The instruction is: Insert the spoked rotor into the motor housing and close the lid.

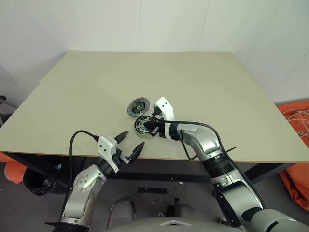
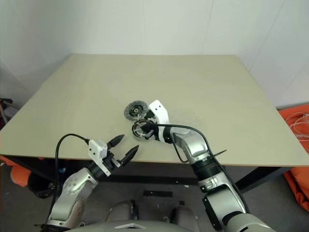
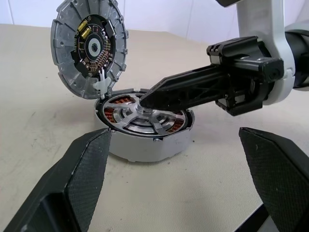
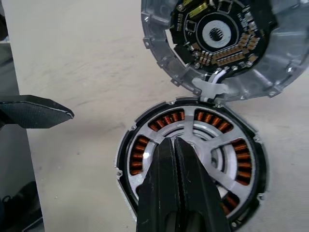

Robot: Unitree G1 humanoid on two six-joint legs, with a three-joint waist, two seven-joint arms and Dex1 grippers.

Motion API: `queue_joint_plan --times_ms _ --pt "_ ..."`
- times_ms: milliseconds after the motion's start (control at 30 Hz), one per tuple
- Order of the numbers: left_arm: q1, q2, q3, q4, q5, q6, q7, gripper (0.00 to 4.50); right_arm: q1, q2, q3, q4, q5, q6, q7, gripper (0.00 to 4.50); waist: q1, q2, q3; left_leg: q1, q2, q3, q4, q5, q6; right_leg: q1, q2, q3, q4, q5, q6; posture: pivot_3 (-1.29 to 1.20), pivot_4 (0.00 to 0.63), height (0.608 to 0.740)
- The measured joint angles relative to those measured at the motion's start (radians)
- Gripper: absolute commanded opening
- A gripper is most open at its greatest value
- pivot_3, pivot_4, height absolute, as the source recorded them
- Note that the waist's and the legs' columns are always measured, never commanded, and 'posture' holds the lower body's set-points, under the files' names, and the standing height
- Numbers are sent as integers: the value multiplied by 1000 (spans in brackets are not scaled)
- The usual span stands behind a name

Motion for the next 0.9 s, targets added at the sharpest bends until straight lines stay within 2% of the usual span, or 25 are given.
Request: queue_joint_plan --times_ms 167,333,467,567,867,900 --pt "-7 -6 -2 2 0 0 0 4500 -27 -62 27 -37 -19 -36 84 11 0 0 0 -1 0 0 0 0 0 -1 0 0 0 2 -4 0 0 740" --pt "-11 -9 -3 6 0 -1 0 4500 -115 -171 108 -62 -71 -145 254 11 1 0 0 -1 0 0 1 0 1 0 0 0 0 2 -3 0 0 740" --pt "-15 -13 -3 9 1 -3 0 4500 -159 -210 162 -52 -110 -227 366 11 0 0 0 -1 0 0 2 -1 1 0 0 0 0 2 -4 0 0 740" --pt "-17 -18 -4 9 1 -4 1 4500 -195 -222 195 -14 -145 -291 430 584 0 0 0 -2 0 0 2 -1 2 0 0 0 1 3 -5 0 0 740" --pt "-17 -29 -7 10 7 -8 12 4500 -288 -213 240 146 -251 -474 528 3574 0 -1 0 -2 1 0 4 -2 4 0 0 0 1 4 -6 0 0 740" --pt "-17 -29 -7 10 9 -8 17 4500 -294 -212 246 166 -265 -497 537 3574 0 -1 0 -3 1 0 4 -2 4 -1 0 0 1 4 -6 0 0 740"
